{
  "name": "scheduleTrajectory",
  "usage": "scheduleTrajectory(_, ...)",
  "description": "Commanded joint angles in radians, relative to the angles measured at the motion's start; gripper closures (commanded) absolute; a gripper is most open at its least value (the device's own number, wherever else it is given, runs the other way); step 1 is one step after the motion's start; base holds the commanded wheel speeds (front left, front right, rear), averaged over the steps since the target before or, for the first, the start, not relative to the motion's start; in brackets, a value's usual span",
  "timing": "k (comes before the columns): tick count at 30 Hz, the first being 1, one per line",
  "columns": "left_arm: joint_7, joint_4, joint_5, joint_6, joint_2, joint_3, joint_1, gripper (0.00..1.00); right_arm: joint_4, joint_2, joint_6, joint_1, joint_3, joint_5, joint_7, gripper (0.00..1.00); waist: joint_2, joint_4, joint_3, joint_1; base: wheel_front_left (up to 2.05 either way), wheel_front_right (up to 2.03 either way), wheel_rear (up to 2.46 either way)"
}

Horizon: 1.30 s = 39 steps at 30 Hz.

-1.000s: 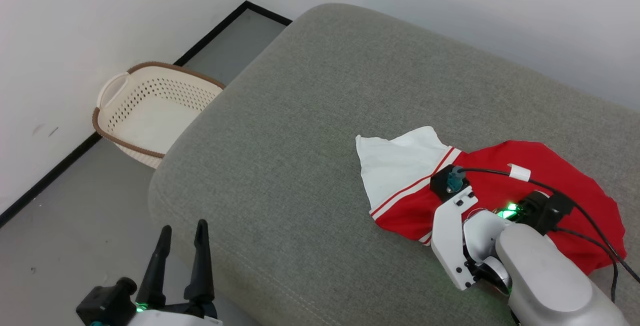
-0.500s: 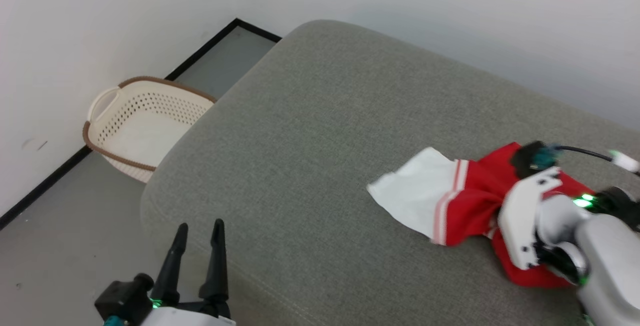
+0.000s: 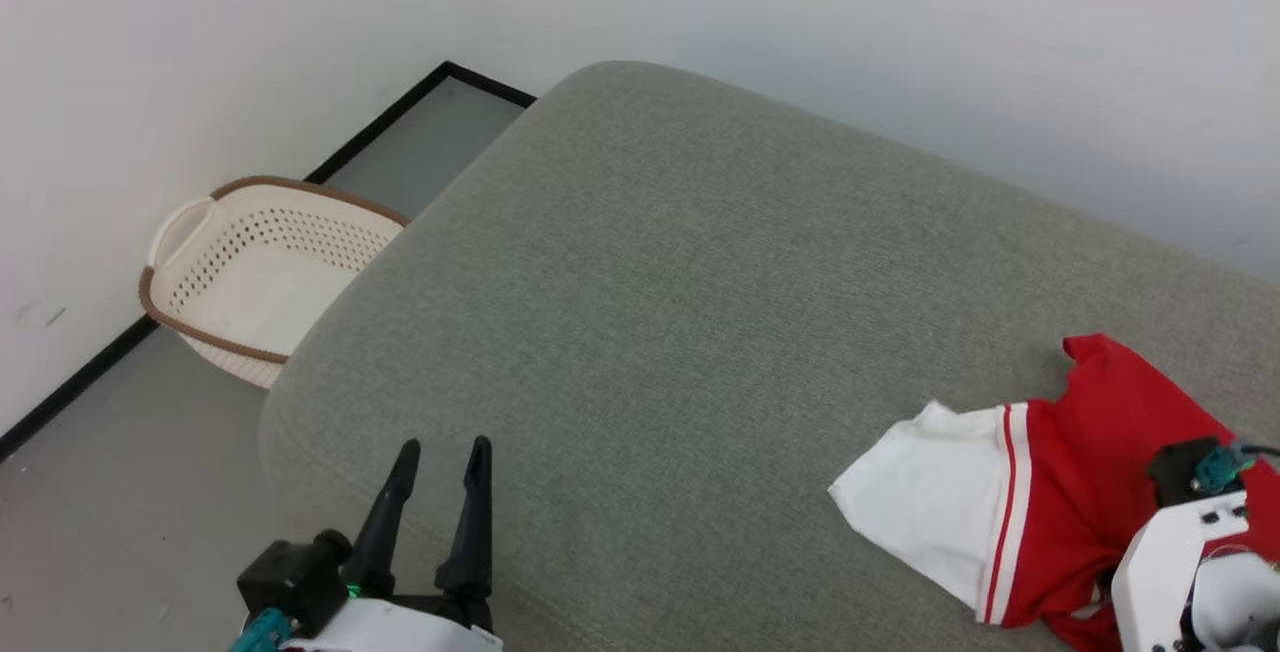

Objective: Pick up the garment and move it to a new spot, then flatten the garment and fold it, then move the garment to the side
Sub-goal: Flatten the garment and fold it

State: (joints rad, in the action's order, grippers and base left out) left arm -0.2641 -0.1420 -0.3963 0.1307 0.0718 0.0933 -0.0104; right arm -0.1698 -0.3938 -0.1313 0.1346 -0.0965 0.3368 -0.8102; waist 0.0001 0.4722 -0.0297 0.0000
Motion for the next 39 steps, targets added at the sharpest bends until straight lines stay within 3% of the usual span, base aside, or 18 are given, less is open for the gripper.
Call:
scheduleTrajectory(1, 0.000, -0.003, -0.005, 0.000, 0.002, 0.004, -0.013, 0.00, 0.005, 0.015, 0.001, -0.023, 0.012, -0.013, -0.009, 1.00, -0.0001, -0.010, -0.006, 0.0000, 0.00, 0.00, 0.00)
scheduleTrajectory(4, 0.000, -0.006, -0.008, 0.000, 0.005, 0.011, -0.021, 0.00, 0.002, 0.040, 0.001, -0.034, 0.020, -0.031, -0.006, 1.00, -0.0001, -0.019, -0.011, 0.0000, 0.00, 0.00, 0.00)
scheduleTrajectory(5, 0.000, -0.007, -0.008, 0.000, 0.005, 0.011, -0.024, 0.00, -0.004, 0.050, 0.001, -0.030, 0.019, -0.034, -0.003, 0.93, -0.0001, -0.022, -0.013, 0.0000, 0.00, 0.00, 0.00)
scheduleTrajectory(6, 0.000, -0.007, -0.009, 0.000, 0.004, 0.013, -0.026, 0.00, -0.008, 0.052, 0.001, -0.023, 0.015, -0.046, 0.002, 0.57, -0.0001, -0.024, -0.013, 0.0000, 0.00, 0.00, 0.00)
scheduleTrajectory(7, 0.000, -0.009, -0.010, 0.000, 0.006, 0.015, -0.026, 0.00, -0.014, 0.057, 0.001, -0.014, 0.014, -0.054, 0.009, 0.00, -0.0001, -0.027, -0.012, 0.0000, 0.00, 0.00, 0.00)
scheduleTrajectory(16, 0.000, -0.013, -0.013, 0.000, 0.021, 0.018, -0.007, 0.00, 0.058, 0.084, 0.001, 0.020, -0.007, -0.052, 0.052, 0.00, -0.0001, -0.049, 0.022, 0.0000, 0.00, 0.00, 0.00)
scheduleTrajectory(25, 0.000, -0.009, -0.018, 0.000, 0.027, 0.049, -0.010, 0.00, 0.199, 0.091, 0.001, 0.037, -0.176, 0.017, 0.111, 0.00, -0.0001, -0.040, 0.036, 0.0000, 0.00, 0.00, 0.00)
scheduleTrajectory(32, 0.000, -0.016, -0.033, 0.000, 0.029, 0.077, -0.029, 0.00, 0.118, 0.124, 0.001, 0.106, -0.274, 0.016, 0.092, 0.00, -0.0001, 0.001, 0.021, 0.0000, 0.00, 0.00, 0.00)
scheduleTrajectory(39, 0.000, 0.005, -0.026, 0.000, 0.009, 0.055, -0.046, 0.00, -0.042, 0.131, 0.001, 0.256, -0.343, -0.034, -0.020, 0.00, -0.0001, 0.026, -0.030, 0.0000, 0.00, 0.00, 0.00)
